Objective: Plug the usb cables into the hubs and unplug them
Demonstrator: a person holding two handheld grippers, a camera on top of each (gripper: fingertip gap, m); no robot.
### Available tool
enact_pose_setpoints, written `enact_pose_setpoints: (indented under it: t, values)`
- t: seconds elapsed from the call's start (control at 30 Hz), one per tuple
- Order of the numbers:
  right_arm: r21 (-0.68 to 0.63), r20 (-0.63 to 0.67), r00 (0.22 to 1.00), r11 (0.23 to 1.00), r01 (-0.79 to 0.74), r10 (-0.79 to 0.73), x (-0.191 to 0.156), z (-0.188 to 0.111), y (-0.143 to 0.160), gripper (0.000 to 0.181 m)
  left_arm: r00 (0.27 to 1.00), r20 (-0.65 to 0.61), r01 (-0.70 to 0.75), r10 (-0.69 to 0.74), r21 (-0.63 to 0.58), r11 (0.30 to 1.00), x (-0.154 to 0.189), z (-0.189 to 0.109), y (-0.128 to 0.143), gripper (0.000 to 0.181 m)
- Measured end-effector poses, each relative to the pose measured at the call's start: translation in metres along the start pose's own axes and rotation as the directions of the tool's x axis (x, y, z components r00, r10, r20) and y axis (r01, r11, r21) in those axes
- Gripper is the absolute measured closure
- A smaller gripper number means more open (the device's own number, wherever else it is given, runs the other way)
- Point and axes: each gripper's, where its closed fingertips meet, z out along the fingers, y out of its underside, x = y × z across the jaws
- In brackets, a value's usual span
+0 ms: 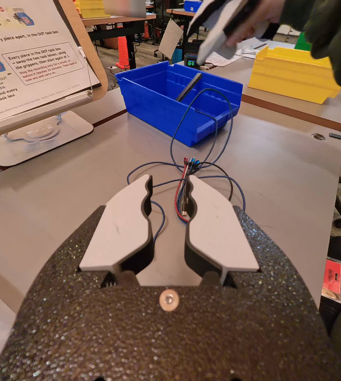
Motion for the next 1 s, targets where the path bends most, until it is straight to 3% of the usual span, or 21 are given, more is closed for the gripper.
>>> enact_pose_setpoints:
  t: [0.1, 0.2, 0.33, 0.5, 0.7, 0.83, 0.9, 1.0]
  values:
    - [-0.032, 0.231, 0.951, 0.975, 0.219, -0.206, -0.094, -0.004, 0.003, 0.087, 1.000, 0.006, 0.011, -0.011, 0.009, 1.000, -0.005, -0.003, -0.001, 0.151]
    - [-0.002, 0.284, 0.854, 0.891, 0.455, -0.435, -0.172, 0.003, 0.004, 0.089, 0.999, 0.011, 0.035, -0.035, 0.009, 0.999, -0.010, -0.007, 0.000, 0.151]
    - [-0.017, 0.398, 0.761, 0.825, 0.564, -0.512, -0.241, 0.033, 0.015, 0.088, 0.998, 0.022, 0.055, -0.054, -0.012, 0.998, -0.016, -0.011, 0.004, 0.151]
    - [-0.203, 0.368, 0.787, 0.783, 0.588, -0.495, -0.222, 0.084, 0.026, 0.085, 0.999, 0.041, 0.030, -0.029, -0.022, 0.999, -0.018, -0.019, 0.001, 0.149]
    - [-0.351, 0.456, 0.791, 0.735, 0.580, -0.407, -0.207, 0.114, 0.052, 0.089, 0.999, 0.039, 0.019, -0.018, -0.023, 1.000, -0.019, -0.022, 0.001, 0.149]
    - [-0.374, 0.447, 0.803, 0.733, 0.568, -0.394, -0.202, 0.122, 0.056, 0.095, 0.999, 0.029, 0.030, -0.030, -0.018, 0.999, -0.020, -0.023, 0.001, 0.149]
    - [-0.453, 0.394, 0.845, 0.724, 0.520, -0.361, -0.193, 0.115, 0.055, 0.102, 0.999, 0.023, 0.036, -0.036, -0.012, 0.999, -0.021, -0.024, 0.001, 0.149]
    - [-0.470, 0.368, 0.890, 0.772, 0.428, -0.269, -0.200, 0.099, 0.050, 0.107, 0.999, 0.018, 0.048, -0.047, -0.013, 0.999, -0.024, -0.025, 0.003, 0.149]
